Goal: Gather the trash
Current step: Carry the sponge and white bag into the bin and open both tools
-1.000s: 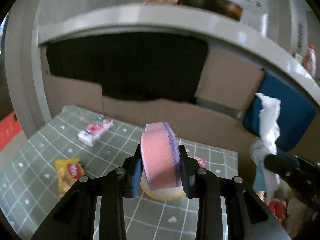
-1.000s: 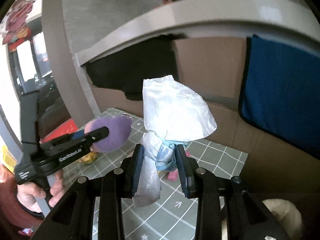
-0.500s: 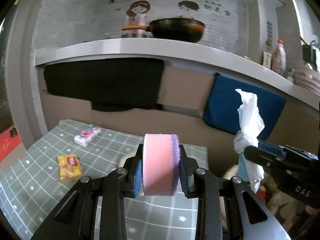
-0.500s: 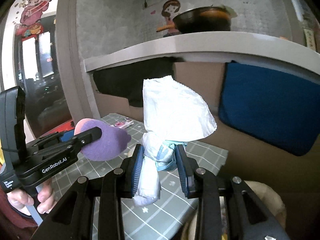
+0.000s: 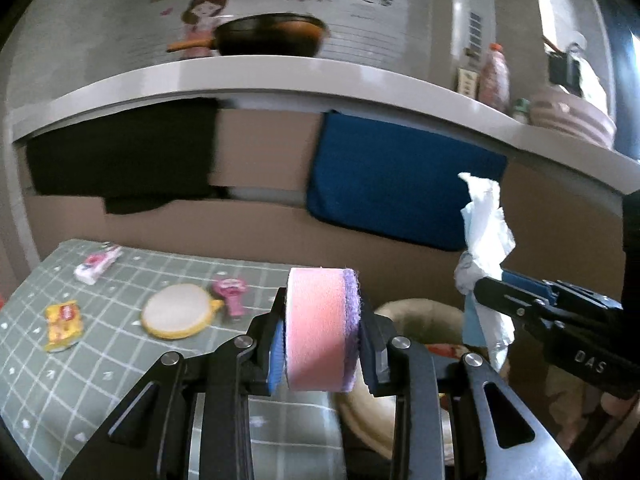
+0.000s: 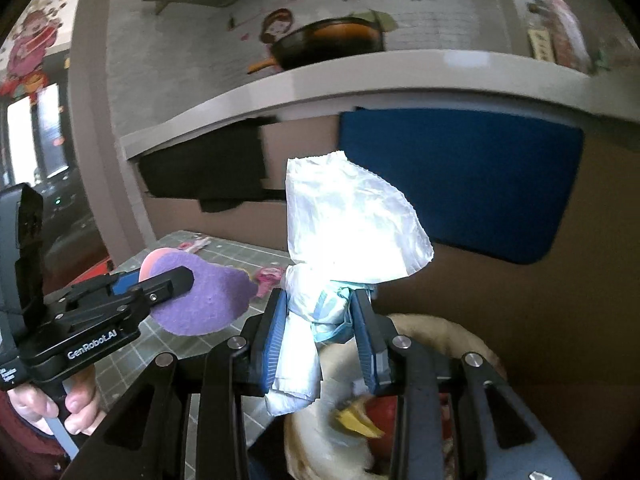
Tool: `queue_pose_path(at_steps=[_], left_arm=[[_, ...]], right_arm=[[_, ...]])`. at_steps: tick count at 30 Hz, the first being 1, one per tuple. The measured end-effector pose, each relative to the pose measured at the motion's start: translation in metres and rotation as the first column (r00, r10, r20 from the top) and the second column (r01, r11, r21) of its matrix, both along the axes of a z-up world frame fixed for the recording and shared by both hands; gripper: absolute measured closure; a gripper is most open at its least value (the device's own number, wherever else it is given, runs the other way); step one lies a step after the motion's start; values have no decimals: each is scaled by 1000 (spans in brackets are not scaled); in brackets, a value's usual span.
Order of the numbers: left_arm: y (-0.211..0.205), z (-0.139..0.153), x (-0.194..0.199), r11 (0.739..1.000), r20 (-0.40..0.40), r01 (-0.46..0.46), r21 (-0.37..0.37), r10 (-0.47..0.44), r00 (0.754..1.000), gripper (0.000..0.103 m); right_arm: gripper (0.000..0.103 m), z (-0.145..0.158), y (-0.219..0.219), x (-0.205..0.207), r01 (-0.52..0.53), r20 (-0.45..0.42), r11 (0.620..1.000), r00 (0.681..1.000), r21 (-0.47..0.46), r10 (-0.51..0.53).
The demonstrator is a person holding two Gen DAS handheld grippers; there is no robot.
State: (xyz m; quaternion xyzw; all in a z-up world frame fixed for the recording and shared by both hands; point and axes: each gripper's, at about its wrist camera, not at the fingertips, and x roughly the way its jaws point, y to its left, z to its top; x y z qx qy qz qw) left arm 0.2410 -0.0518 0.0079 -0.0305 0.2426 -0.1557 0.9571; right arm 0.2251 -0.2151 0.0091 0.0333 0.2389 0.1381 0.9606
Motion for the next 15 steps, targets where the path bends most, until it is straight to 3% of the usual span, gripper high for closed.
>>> queue_pose_path(at_steps=[15], left_arm=[[-58,-35,25,993,-92,116,26,-114,989,72]], right_arm=[[73,-53,-58,17,100,-113,994,989,52,-94]])
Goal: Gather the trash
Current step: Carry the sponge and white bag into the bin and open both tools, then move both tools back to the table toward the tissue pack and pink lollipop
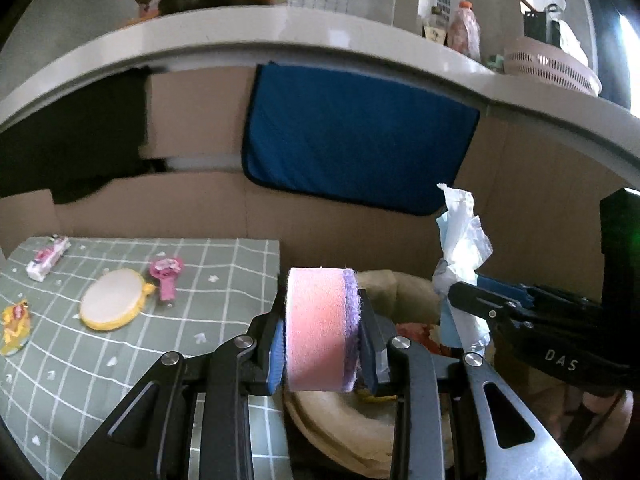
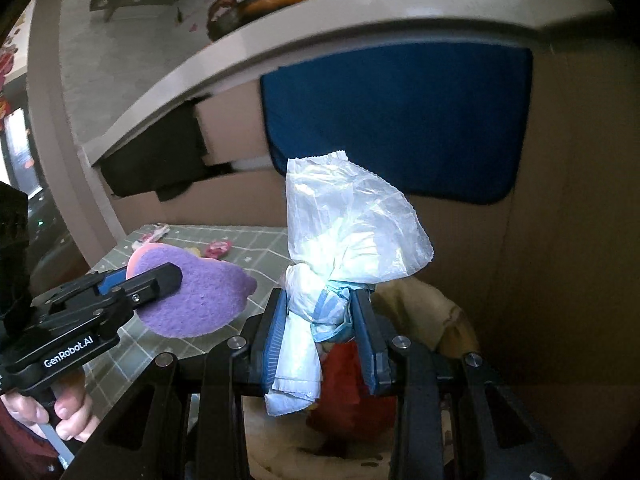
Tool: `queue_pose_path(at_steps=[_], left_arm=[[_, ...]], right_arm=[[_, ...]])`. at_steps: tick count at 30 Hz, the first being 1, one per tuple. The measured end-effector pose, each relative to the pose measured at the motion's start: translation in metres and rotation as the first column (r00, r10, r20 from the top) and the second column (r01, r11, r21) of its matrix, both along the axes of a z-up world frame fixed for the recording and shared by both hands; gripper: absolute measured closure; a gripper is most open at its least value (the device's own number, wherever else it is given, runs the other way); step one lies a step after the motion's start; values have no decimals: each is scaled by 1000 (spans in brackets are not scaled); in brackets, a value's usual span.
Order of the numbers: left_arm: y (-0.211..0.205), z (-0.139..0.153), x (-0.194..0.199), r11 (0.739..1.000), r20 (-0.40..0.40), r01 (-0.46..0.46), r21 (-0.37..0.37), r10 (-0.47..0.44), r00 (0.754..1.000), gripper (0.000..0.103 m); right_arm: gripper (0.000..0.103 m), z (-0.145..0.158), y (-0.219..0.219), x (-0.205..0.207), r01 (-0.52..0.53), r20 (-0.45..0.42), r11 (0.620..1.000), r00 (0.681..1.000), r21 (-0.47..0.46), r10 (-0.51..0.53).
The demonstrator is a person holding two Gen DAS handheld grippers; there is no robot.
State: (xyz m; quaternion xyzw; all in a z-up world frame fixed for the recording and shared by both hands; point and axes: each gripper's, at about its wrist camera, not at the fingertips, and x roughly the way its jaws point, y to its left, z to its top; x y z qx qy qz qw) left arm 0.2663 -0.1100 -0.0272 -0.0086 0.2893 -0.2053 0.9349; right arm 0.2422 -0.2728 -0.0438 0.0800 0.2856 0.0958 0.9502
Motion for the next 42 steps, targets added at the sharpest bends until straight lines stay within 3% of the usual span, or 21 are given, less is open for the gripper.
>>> queue_pose_path(at_steps=[6,11,25,29,33,36,42], left_arm=[[-14,-21,14,999,-71,34,3,-34,997,72],[-22,-44,31,998,-178,53,-21,-56,982,72],[-29,-91,67,990,-335,86,-107,-118,935,72],[-26,-88,67,984,-338,110,-142,-152,929,71],[-14,-76,65,977,-319,103,-188,-160,934,52],[0,-64,61,975,-290,83,-205,-141,946,51],[39,-36,46,981,-216,3,-195,-46,975,51]], right_arm=[[73,-24,-11,14,18,-53,1000,998,17,-17],[73,-39,-19,22,37,-84,999,996,35,-34],[73,-62,-31,26,62,-159,997,986,47,-53],[73,-67,-31,27,65,-180,997,982,40,-57],[68,-68,-27,26,58,-190,998,980,33,-51],[48,-65,-19,21,69,-182,997,981,-25,-72],[46,-44,-6,7,79,-118,992,989,-94,-90]])
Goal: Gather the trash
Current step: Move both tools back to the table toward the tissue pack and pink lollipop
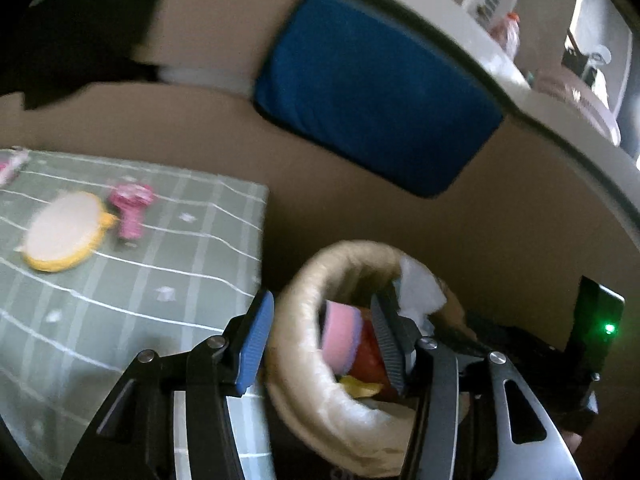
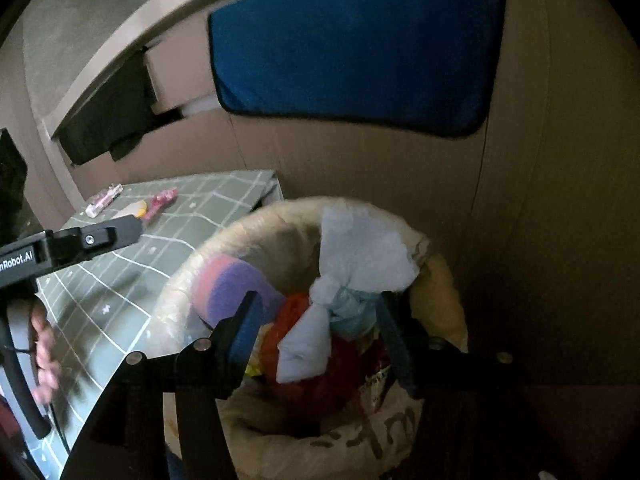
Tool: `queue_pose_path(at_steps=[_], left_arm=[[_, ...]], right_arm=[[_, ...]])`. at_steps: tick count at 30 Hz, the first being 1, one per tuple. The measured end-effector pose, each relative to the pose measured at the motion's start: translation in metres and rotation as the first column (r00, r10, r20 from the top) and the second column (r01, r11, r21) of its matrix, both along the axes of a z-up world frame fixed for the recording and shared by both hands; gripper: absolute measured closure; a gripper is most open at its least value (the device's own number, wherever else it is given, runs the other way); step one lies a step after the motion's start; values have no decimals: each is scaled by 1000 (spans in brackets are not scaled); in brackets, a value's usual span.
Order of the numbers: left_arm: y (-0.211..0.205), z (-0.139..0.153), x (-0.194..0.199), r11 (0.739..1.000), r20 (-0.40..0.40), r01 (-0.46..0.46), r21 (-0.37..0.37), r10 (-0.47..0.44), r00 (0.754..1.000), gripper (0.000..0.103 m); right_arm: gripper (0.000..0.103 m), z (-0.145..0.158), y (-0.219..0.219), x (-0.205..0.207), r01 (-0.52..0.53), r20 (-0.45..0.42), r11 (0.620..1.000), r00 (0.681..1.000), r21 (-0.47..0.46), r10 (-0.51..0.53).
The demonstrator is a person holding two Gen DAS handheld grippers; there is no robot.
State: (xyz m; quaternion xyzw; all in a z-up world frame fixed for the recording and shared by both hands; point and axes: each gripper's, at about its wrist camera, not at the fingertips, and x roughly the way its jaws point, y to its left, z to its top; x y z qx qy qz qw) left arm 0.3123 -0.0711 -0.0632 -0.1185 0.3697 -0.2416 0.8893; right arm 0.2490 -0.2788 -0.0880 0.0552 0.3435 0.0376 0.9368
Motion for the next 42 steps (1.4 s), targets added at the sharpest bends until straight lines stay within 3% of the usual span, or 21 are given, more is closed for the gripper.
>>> queue_pose_path(at_steps=[6,11,14,20,28,30,31,36,42], left_arm=[[53,33,-24,991,90,-130,41,126,988,51],[117,58,-43,955,177,-294,46,282,943,51],[156,69,-51,919,209,-391,53,373,904,51],[240,76,-51,821,232,-571,6,555,799,51],[329,58,-7,727,181,-686,-25,678,713,51],[343,47,16,724,146,-690,-8,683,715,51],[349,39,32,732,122,-681,12,675,728,51],[346,-2,104,805,47,-583,105,582,812,51],[340,-38,184,829,-16,-515,217,531,847,51]], right_arm=[[46,35,18,-8,-32,65,999,997,6,32],[46,64,61,-3,-100,118,995,988,-26,102],[46,81,98,3,-165,147,984,974,-66,173],[46,93,164,28,-319,148,946,934,-63,325],[46,91,212,81,-351,170,936,921,-29,351],[46,90,221,96,-350,174,936,920,-37,351],[46,89,226,104,-349,171,936,921,-41,351],[46,77,236,134,-355,146,935,924,-24,354],[46,51,244,167,-376,59,926,924,-24,377]])
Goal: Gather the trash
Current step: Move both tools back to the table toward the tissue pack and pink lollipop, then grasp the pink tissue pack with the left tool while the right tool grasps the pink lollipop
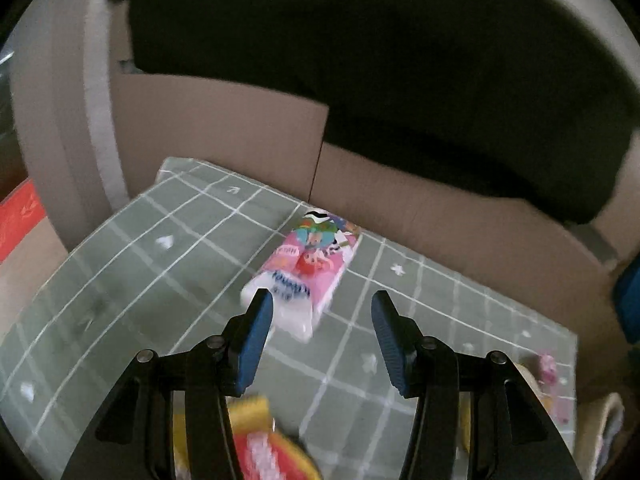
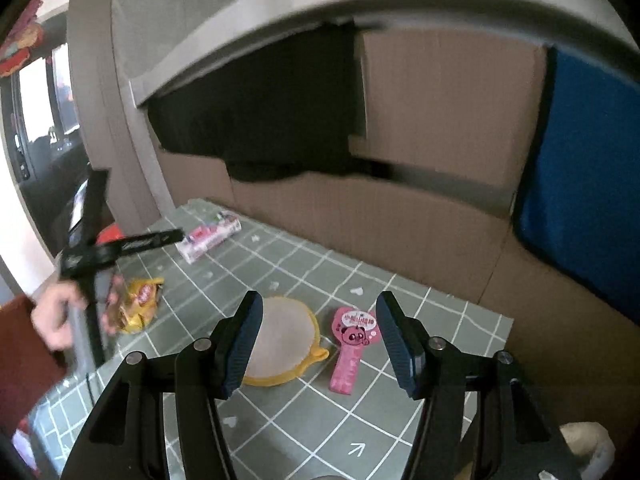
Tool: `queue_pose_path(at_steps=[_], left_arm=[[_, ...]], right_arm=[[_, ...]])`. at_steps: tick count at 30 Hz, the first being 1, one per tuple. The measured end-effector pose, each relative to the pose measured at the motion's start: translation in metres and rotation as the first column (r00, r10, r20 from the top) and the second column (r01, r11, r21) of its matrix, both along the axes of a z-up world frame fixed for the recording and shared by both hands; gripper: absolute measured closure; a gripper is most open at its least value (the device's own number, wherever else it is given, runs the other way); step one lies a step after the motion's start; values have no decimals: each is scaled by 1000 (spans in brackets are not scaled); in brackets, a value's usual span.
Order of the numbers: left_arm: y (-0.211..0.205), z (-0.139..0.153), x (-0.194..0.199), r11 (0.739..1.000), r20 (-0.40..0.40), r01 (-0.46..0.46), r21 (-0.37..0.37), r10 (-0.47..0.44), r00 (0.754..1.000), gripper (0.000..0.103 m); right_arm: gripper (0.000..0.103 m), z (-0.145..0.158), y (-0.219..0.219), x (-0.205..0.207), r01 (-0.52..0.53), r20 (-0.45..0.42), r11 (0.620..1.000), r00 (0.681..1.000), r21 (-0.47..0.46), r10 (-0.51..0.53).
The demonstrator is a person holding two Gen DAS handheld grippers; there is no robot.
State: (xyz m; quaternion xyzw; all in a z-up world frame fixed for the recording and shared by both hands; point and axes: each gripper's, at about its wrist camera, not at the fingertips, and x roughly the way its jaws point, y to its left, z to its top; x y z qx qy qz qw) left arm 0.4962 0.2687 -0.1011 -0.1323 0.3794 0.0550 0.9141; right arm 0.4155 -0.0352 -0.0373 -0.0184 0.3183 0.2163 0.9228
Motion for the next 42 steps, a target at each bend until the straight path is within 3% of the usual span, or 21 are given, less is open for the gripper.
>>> queue_pose_path(at_steps=[5,8,13,17,21,25,32,39,42], left_arm=[[8,-14,44,999,-64,-7,48,10,998,50],[11,-23,57,999,-108,10,40,-5,994,48],[-2,-30,58,995,-131,57,83,-46,990,47],[-18,-35,62,977,-190,85,196,-47,981,47],[-15,-33,61,984,-191,57,167,-25,981,51],[-9,-26,38,996,-176,20,91,-4,984,59],[-29,-7,-49,998,-120,55,-10,-56,991,60],[-48,17,-131,997,-33,60,-57,-62,998,60],[-53,24,-157,997,2,49,-52,-49,999,60]], right_arm=[[46,-23,-7,15,15,-56,1000,998,14,-14],[46,-36,-14,23,28,-97,999,995,37,-24],[46,-50,-19,30,39,-138,998,990,58,-30],[46,-53,-16,30,27,-158,997,987,71,-16],[46,-50,-14,23,7,-151,998,989,58,2],[46,-48,-13,15,-4,-136,999,991,37,9],[46,-57,-9,37,25,-194,998,981,56,-13],[46,-77,11,64,63,-191,993,978,-101,-81],[46,-84,14,71,72,-208,990,973,-118,-96]])
